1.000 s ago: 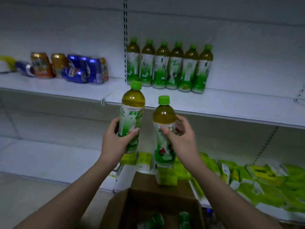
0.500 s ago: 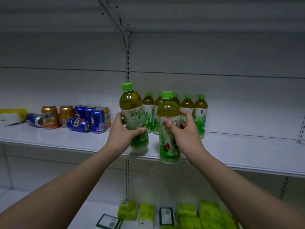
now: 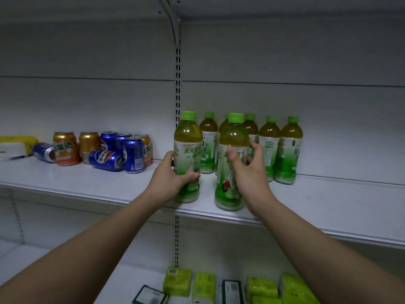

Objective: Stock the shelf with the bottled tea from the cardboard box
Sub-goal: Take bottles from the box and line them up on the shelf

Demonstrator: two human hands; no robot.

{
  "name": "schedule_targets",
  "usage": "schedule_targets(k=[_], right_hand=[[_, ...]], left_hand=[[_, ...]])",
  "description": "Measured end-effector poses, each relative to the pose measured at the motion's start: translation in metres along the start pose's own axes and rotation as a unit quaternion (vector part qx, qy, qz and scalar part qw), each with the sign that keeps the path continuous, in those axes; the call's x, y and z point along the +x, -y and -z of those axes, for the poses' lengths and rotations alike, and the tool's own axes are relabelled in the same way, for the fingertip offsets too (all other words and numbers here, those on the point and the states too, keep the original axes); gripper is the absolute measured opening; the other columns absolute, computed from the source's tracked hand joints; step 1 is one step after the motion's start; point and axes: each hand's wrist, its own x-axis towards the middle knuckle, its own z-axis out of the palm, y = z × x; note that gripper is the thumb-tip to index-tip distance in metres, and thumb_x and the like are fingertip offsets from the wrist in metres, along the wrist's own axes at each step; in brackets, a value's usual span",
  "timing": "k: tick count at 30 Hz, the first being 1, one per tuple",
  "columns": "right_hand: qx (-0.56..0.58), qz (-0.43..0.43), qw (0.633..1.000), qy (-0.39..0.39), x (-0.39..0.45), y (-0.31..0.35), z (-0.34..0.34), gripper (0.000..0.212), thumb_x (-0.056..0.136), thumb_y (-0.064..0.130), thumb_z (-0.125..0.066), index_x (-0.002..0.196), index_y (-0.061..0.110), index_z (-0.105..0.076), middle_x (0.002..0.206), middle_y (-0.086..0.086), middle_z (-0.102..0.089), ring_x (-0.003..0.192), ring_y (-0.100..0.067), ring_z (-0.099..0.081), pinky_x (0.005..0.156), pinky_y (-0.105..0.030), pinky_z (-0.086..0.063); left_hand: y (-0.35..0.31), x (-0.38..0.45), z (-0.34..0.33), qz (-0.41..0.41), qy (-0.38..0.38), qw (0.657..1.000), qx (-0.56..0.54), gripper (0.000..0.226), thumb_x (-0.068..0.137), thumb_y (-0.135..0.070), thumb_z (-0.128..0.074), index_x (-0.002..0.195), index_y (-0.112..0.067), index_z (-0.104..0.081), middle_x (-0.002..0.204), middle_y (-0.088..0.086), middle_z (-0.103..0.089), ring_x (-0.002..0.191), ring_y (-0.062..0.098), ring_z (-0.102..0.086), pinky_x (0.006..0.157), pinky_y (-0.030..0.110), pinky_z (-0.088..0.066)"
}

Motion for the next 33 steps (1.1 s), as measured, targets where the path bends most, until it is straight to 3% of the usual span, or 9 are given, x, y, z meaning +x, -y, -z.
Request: schedule_targets(k=[6, 10, 14, 18, 23, 27, 31, 33], right_hand=[[0.0, 0.003, 1.0, 0.0, 0.026, -0.025, -0.026, 0.063, 0.086, 0.051, -0.06, 0.138, 0.041, -0.026, 0.144, 0.002, -0.045, 0.132, -0.02, -0.045, 0.11, -0.047, -0.038], [0.008, 0.003, 1.0, 0.006, 0.043, -0.036, -0.037, 0.063, 0.09, 0.047, -0.058, 0.142, 0.039, -0.023, 0.147, 0.003, -0.042, 0.135, -0.018, -0.041, 0.111, -0.039, -0.035], [-0.001, 0.016, 1.0, 0.0, 0.056, -0.045, -0.046, 0.063, 0.091, 0.046, -0.056, 0.144, 0.034, -0.023, 0.144, 0.006, -0.042, 0.132, -0.014, -0.04, 0.101, -0.028, -0.033], [0.001, 0.014, 1.0, -0.006, 0.069, -0.054, -0.057, 0.062, 0.092, 0.047, -0.055, 0.144, 0.035, -0.024, 0.146, 0.005, -0.042, 0.131, -0.015, -0.042, 0.099, -0.029, -0.035], [0.005, 0.02, 1.0, -0.01, 0.081, -0.062, -0.068, 0.063, 0.094, 0.044, -0.053, 0.147, 0.032, -0.02, 0.155, 0.001, -0.031, 0.141, -0.017, -0.031, 0.098, -0.026, -0.03], [0.001, 0.031, 0.999, -0.021, 0.089, -0.067, -0.077, 0.06, 0.094, 0.039, -0.054, 0.145, 0.03, -0.025, 0.152, 0.003, -0.035, 0.135, -0.013, -0.035, 0.096, -0.025, -0.031], [0.021, 0.034, 0.999, -0.024, 0.098, -0.072, -0.085, 0.055, 0.094, 0.033, -0.057, 0.141, 0.028, -0.03, 0.14, 0.005, -0.044, 0.122, -0.008, -0.041, 0.097, -0.026, -0.037], [0.025, 0.035, 0.999, -0.028, 0.101, -0.075, -0.088, 0.055, 0.094, 0.031, -0.058, 0.141, 0.028, -0.031, 0.131, 0.009, -0.044, 0.12, -0.008, -0.044, 0.09, -0.019, -0.039]], left_hand=[[0.017, 0.023, -0.002, -0.005, 0.007, 1.0, -0.014, 0.062, 0.079, -0.021, -0.076, 0.131, -0.022, -0.041, 0.102, -0.019, -0.052, 0.087, -0.008, -0.052, 0.069, 0.012, -0.044], [0.027, 0.036, -0.003, 0.004, 0.01, 0.999, -0.038, 0.062, 0.083, -0.021, -0.072, 0.134, -0.023, -0.038, 0.11, -0.014, -0.054, 0.098, 0.004, -0.056, 0.082, 0.022, -0.048], [0.039, 0.048, -0.006, 0.02, 0.011, 0.996, -0.091, 0.059, 0.086, -0.018, -0.069, 0.135, -0.026, -0.037, 0.124, -0.007, -0.058, 0.112, 0.013, -0.058, 0.097, 0.038, -0.05], [0.046, 0.064, -0.011, 0.011, -0.002, 0.996, -0.086, 0.059, 0.089, -0.014, -0.065, 0.137, -0.023, -0.032, 0.121, -0.009, -0.055, 0.113, 0.013, -0.055, 0.098, 0.033, -0.047], [0.057, 0.081, -0.017, 0.002, -0.023, 0.997, -0.076, 0.063, 0.089, -0.014, -0.065, 0.139, -0.023, -0.029, 0.119, -0.011, -0.052, 0.112, 0.011, -0.053, 0.099, 0.032, -0.045], [0.063, 0.091, -0.022, -0.005, -0.03, 0.997, -0.07, 0.065, 0.09, -0.013, -0.063, 0.142, -0.024, -0.024, 0.123, -0.009, -0.051, 0.112, 0.008, -0.05, 0.095, 0.026, -0.042], [0.071, 0.102, -0.025, -0.008, -0.023, 0.998, -0.058, 0.066, 0.091, -0.012, -0.061, 0.142, -0.024, -0.021, 0.136, -0.001, -0.051, 0.12, 0.013, -0.051, 0.105, 0.035, -0.044], [0.074, 0.107, -0.027, -0.009, -0.021, 0.998, -0.059, 0.066, 0.091, -0.012, -0.061, 0.141, -0.026, -0.02, 0.138, 0.001, -0.049, 0.124, 0.016, -0.05, 0.107, 0.041, -0.043]])
